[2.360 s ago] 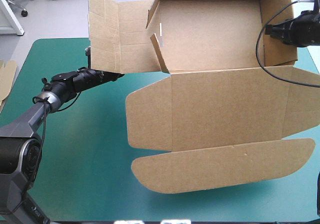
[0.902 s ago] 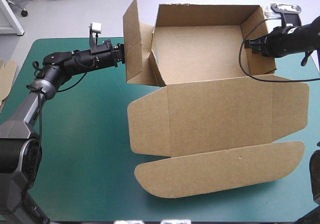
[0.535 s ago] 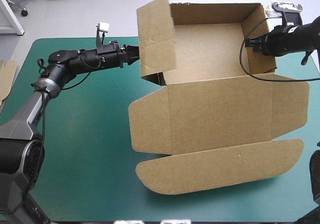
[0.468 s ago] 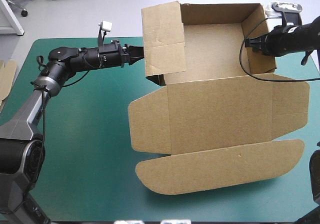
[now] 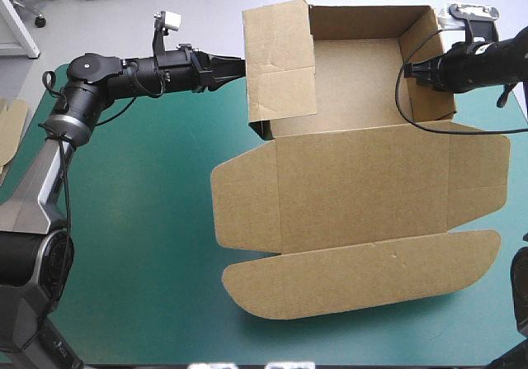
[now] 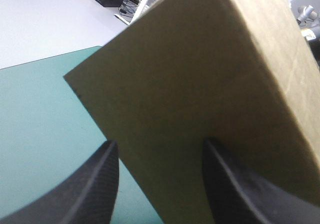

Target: Fold the box

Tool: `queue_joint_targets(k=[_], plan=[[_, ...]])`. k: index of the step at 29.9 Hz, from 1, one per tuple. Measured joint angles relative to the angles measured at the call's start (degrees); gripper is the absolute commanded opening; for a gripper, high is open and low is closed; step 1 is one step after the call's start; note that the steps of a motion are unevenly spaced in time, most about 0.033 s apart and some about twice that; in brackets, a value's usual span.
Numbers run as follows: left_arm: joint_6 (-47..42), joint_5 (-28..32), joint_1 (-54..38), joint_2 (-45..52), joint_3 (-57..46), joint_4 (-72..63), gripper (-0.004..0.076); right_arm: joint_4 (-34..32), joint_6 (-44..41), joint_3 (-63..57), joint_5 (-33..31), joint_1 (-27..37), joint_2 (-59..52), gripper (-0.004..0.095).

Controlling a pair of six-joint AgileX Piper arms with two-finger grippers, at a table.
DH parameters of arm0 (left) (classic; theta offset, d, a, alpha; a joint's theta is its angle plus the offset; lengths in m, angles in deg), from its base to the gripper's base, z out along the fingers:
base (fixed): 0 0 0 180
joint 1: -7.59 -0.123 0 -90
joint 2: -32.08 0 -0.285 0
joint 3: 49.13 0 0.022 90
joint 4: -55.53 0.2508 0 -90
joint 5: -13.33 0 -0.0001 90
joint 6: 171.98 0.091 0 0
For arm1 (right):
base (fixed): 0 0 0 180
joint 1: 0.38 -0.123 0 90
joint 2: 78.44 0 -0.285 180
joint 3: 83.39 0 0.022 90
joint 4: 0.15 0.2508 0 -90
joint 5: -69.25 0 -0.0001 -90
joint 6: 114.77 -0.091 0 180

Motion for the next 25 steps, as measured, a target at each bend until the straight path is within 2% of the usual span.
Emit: queue_joint_targets(k=[10, 25], plan=[[-1.1, -0.2, 0.0, 0.6, 0.7, 1.8, 0.0381, 0.0, -1.4, 0.0, 0.1, 0.0, 0.7, -0.0030], [-7.5, -0.3, 2.5, 1.2, 15.6, 18.7, 0.0380, 0.6, -3.1, 0.0, 3.0, -0.5, 2.3, -0.0030]])
